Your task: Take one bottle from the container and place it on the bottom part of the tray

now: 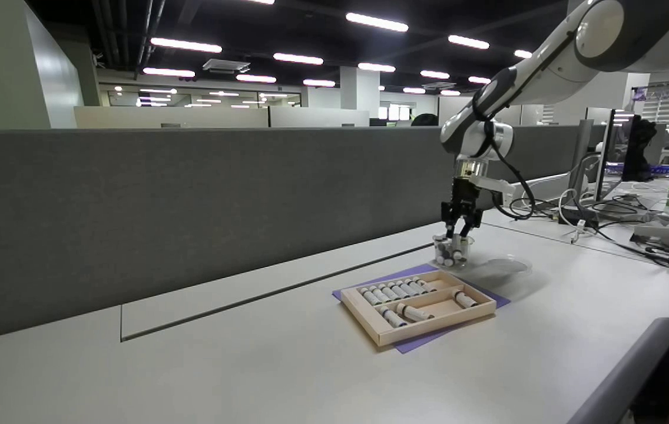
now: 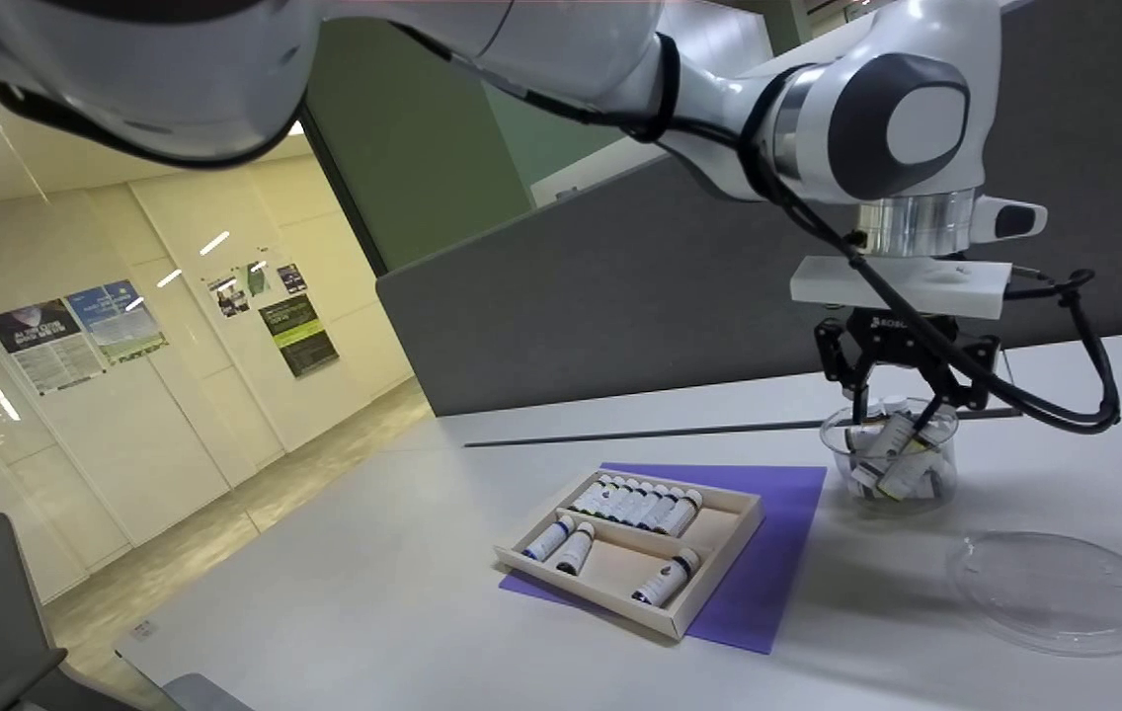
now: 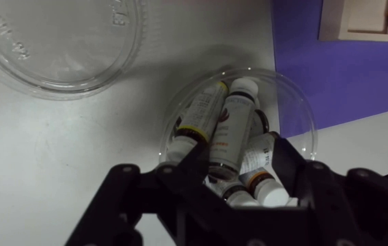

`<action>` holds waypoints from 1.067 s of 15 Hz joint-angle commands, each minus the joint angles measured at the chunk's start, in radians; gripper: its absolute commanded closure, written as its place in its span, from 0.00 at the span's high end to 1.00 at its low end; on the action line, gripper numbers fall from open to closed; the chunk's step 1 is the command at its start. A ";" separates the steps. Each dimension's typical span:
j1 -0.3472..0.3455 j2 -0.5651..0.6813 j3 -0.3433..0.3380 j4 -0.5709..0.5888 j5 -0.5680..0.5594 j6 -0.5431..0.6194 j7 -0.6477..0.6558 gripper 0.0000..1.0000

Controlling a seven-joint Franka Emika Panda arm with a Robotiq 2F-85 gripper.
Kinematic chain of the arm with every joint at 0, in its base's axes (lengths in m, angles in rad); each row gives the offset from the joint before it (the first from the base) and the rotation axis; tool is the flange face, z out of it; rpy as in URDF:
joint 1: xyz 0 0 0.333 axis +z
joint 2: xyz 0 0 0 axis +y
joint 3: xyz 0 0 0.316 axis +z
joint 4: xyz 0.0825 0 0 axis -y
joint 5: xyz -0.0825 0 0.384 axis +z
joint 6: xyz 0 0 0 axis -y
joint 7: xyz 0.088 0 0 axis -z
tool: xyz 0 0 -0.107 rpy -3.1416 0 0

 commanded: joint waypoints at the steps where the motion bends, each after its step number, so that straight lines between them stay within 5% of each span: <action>1: 0.006 -0.017 -0.010 -0.022 -0.019 -0.017 -0.009 0.71; 2: 0.008 -0.017 -0.009 -0.023 -0.021 -0.018 -0.013 0.71; 3: 0.012 -0.017 -0.011 -0.025 -0.027 -0.017 -0.015 0.59; 4: 0.015 -0.018 -0.011 -0.027 -0.032 -0.017 -0.016 0.33; 6: 0.019 -0.018 -0.010 -0.028 -0.042 -0.016 -0.018 0.33; 10: 0.030 -0.021 -0.007 -0.032 -0.060 -0.015 -0.023 0.02; 16: 0.056 -0.030 0.004 -0.029 -0.057 -0.039 -0.014 0.00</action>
